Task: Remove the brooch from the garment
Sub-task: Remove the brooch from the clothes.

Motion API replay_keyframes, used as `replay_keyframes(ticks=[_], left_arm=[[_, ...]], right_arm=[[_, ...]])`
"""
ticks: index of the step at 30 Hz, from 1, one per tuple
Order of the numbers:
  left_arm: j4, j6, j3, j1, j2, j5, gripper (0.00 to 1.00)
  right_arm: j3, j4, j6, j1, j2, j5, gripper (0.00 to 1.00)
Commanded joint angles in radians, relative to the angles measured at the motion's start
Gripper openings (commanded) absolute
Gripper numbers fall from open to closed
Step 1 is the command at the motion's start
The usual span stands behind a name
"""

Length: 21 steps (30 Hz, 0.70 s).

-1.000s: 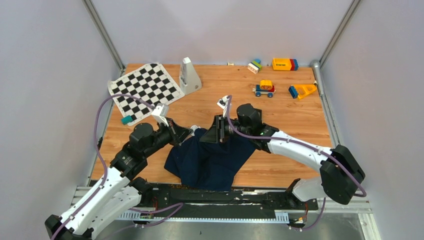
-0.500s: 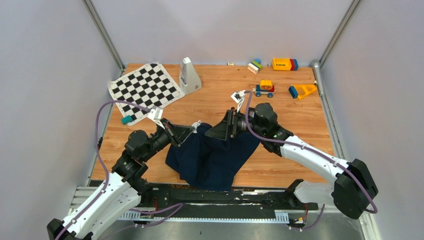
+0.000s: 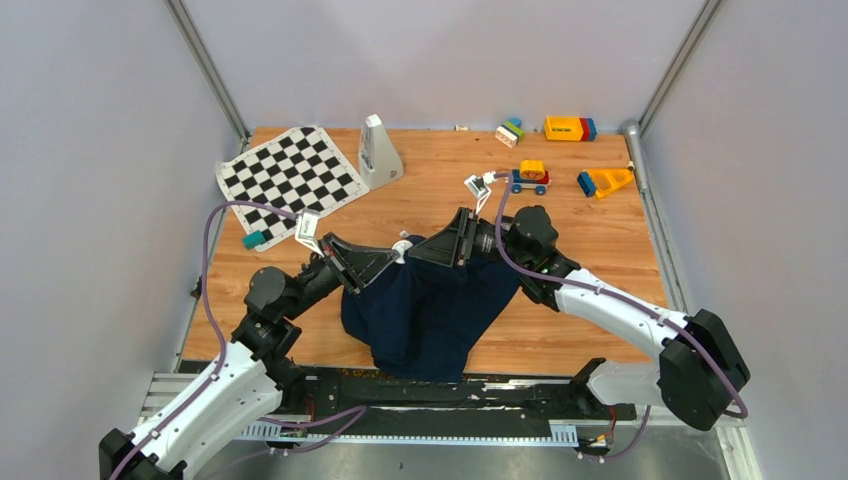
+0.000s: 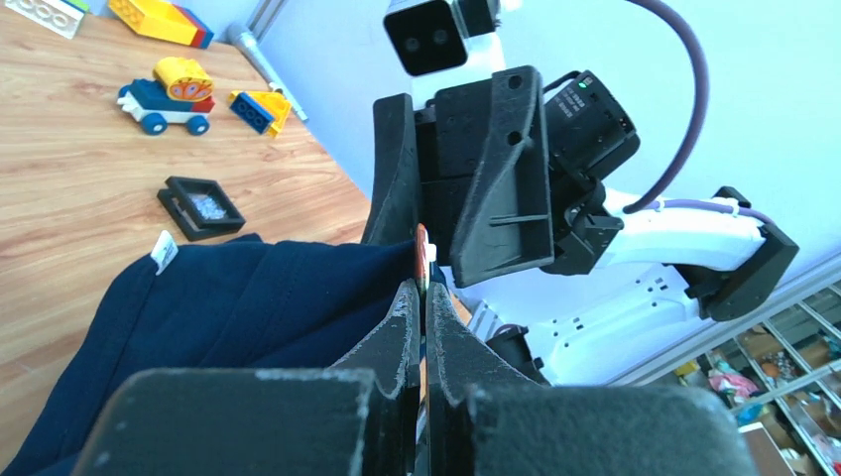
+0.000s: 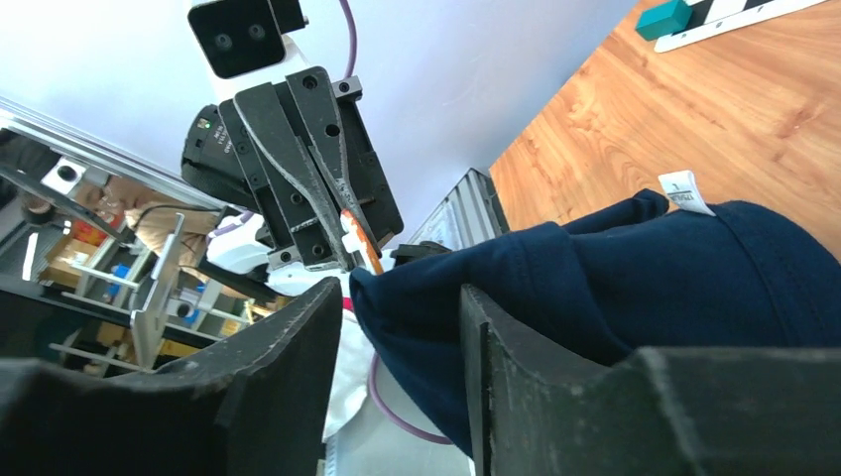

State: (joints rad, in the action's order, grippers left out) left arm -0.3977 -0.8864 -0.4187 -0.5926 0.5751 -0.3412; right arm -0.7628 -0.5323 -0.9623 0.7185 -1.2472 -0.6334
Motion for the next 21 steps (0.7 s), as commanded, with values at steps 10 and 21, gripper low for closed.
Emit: replay_keyframes(ticks=[10,21], left_arm=[[-0.165,-0.005,0.014,0.005,0.019,-0.071,0.00],[-0.161,0.075,0.010,0.005,0.013,-0.128,0.00]], right_arm=[[-0.010,-0.207,-0.117,0.002,-0.075,-0.096,0.28],[-0.019,-0.238,-0.161,0.002,-0.128,-0.121,0.12]])
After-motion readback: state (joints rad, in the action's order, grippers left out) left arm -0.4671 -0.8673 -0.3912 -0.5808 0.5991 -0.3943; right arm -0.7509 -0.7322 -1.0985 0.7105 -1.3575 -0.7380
